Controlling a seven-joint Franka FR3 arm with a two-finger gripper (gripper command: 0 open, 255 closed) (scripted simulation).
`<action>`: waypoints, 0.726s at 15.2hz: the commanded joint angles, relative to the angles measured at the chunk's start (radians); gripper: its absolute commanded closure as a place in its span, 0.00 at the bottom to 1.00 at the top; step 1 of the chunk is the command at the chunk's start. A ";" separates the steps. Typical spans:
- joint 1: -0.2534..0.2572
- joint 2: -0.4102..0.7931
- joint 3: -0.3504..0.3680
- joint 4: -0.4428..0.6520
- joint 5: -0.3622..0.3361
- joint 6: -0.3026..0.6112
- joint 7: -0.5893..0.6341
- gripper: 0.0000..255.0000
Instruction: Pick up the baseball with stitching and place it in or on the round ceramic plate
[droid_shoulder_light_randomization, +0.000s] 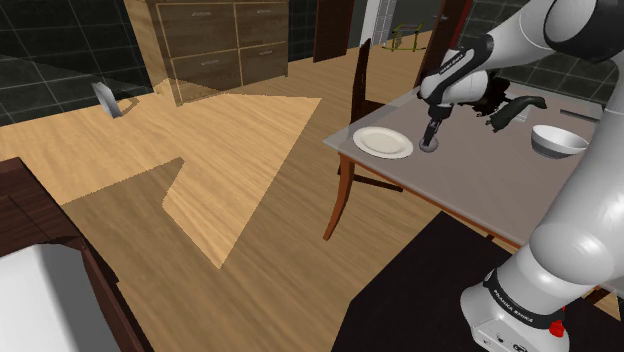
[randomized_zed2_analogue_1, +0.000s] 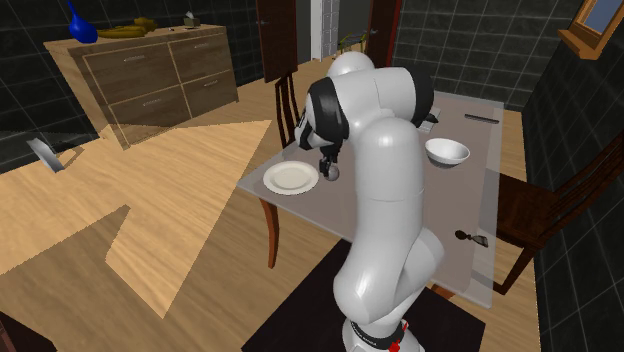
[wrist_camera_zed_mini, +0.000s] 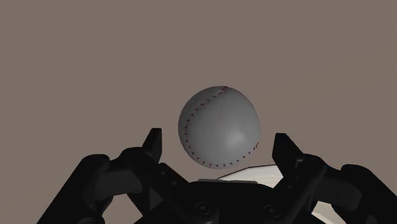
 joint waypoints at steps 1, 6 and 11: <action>-0.008 0.026 0.006 0.001 0.015 0.024 -0.010 0.00; -0.010 0.033 0.008 0.001 0.018 0.030 -0.012 0.00; -0.010 0.033 0.008 0.001 0.018 0.030 -0.012 1.00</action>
